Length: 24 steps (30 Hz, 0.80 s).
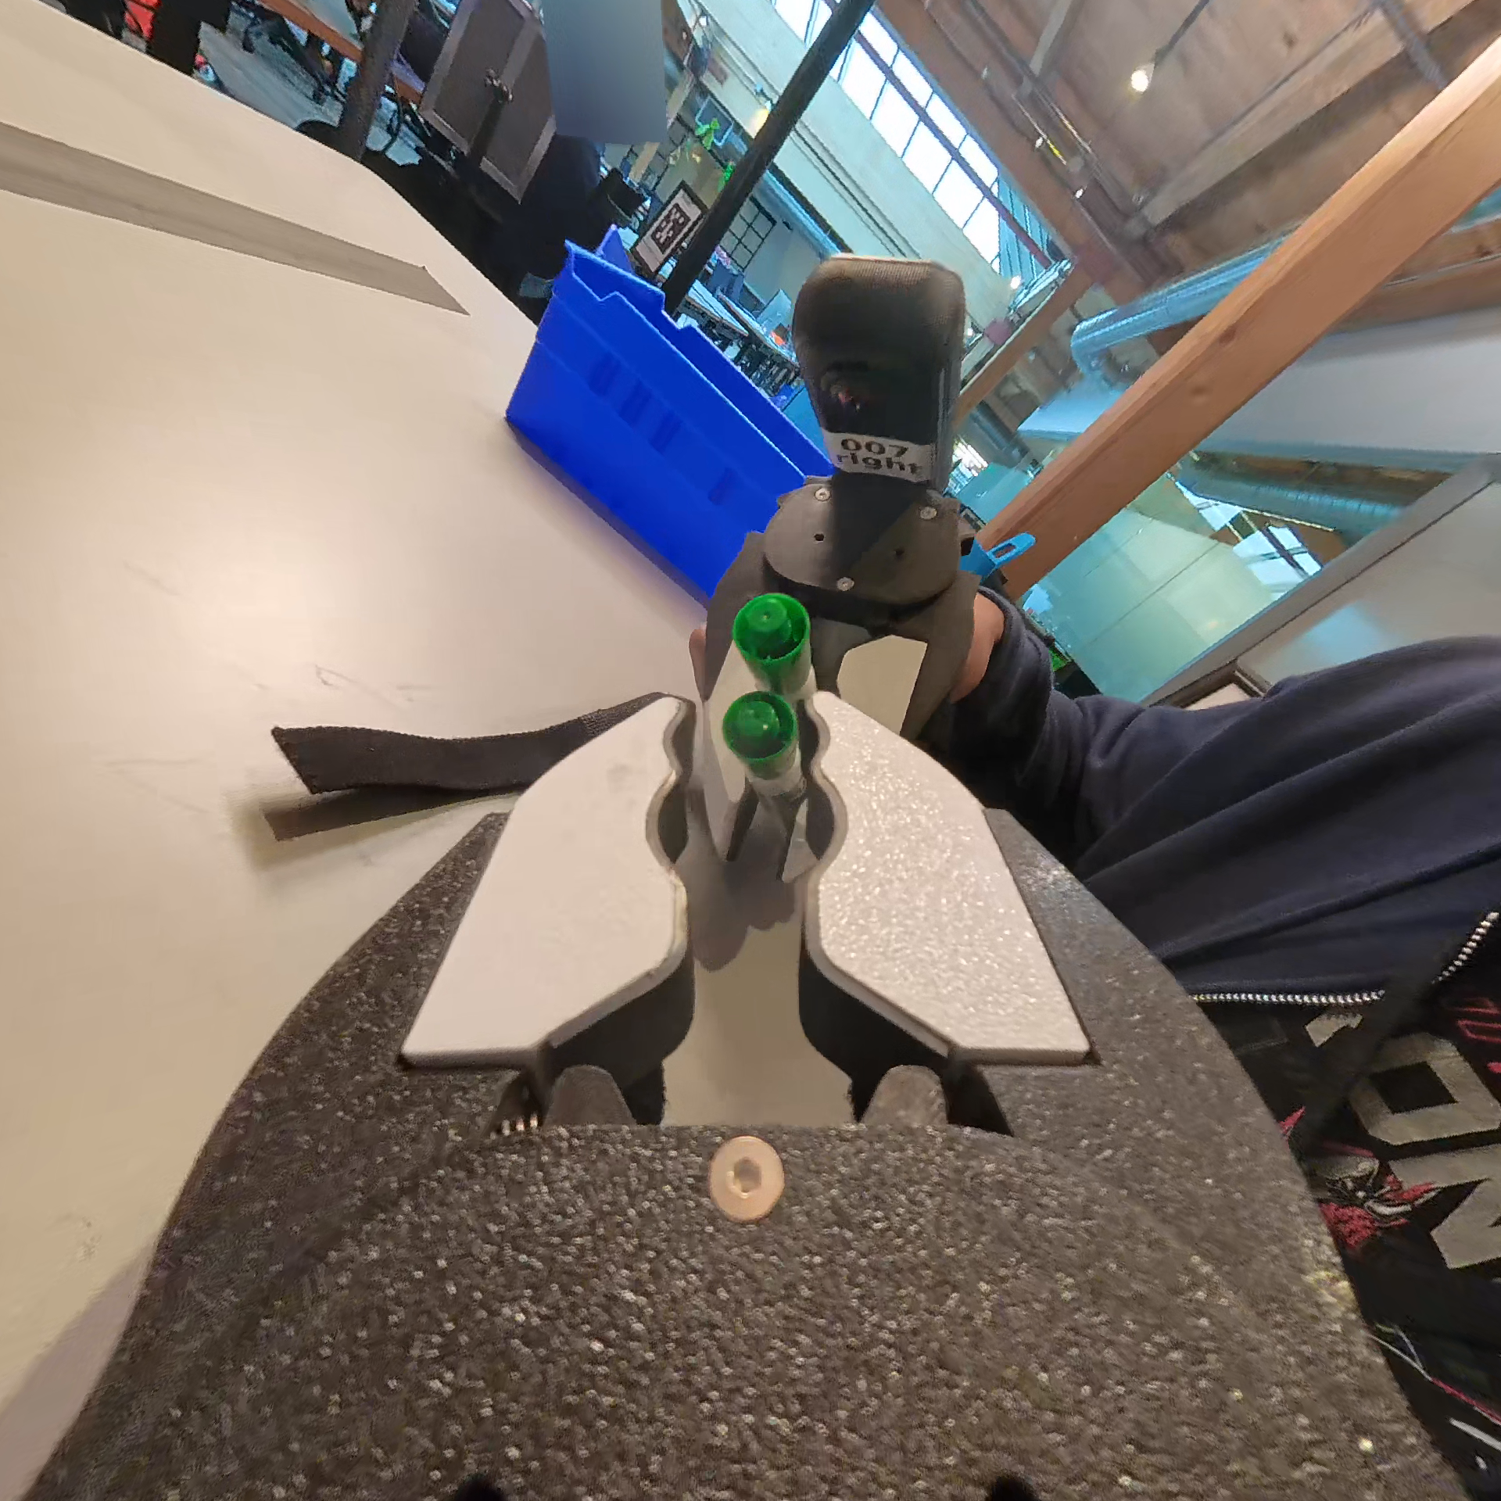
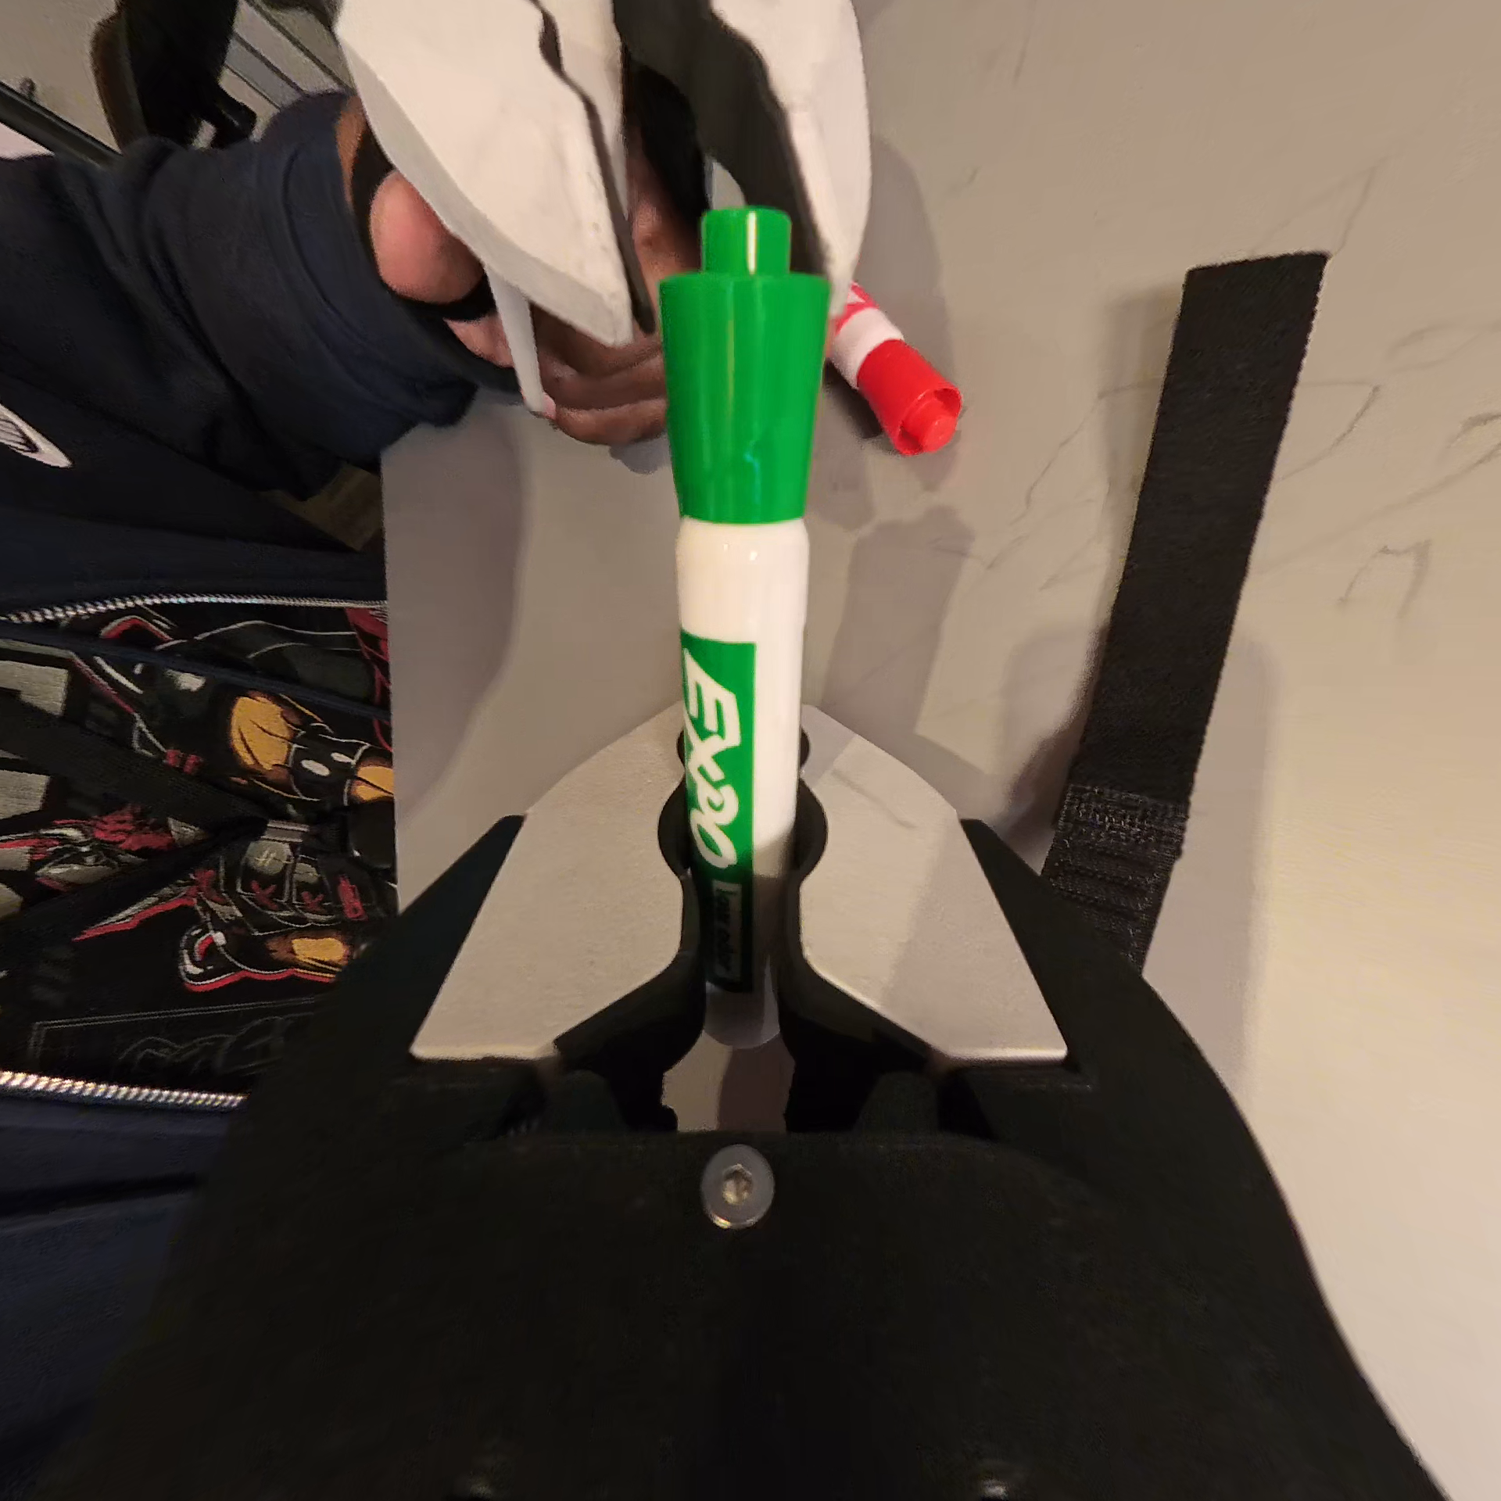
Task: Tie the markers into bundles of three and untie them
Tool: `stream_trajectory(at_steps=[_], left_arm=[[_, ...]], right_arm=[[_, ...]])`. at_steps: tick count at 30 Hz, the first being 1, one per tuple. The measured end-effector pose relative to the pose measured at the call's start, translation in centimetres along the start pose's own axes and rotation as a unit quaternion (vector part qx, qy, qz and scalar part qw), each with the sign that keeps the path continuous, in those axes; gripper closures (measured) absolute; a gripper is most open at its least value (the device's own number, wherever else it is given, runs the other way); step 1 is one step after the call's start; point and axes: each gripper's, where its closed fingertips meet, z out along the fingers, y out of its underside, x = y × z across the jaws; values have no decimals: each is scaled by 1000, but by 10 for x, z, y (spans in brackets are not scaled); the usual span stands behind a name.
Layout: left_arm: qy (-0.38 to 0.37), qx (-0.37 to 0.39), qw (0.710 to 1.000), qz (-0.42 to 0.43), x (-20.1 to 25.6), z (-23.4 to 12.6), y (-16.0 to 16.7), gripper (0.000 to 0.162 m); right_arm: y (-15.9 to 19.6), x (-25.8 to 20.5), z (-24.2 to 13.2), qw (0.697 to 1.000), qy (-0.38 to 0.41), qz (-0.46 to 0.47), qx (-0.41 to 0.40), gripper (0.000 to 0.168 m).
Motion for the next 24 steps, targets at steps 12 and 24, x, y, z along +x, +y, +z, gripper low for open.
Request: stream_trajectory(at_steps=[12,24], left_arm=[[23,-34,999,-15,16,21,21,139],[40,24,996,-82,13,16,8,143]], right_arm=[[-6,-13,3,999,-36,5,14,151],[-6,-14,4,999,-36,3,14,151]])
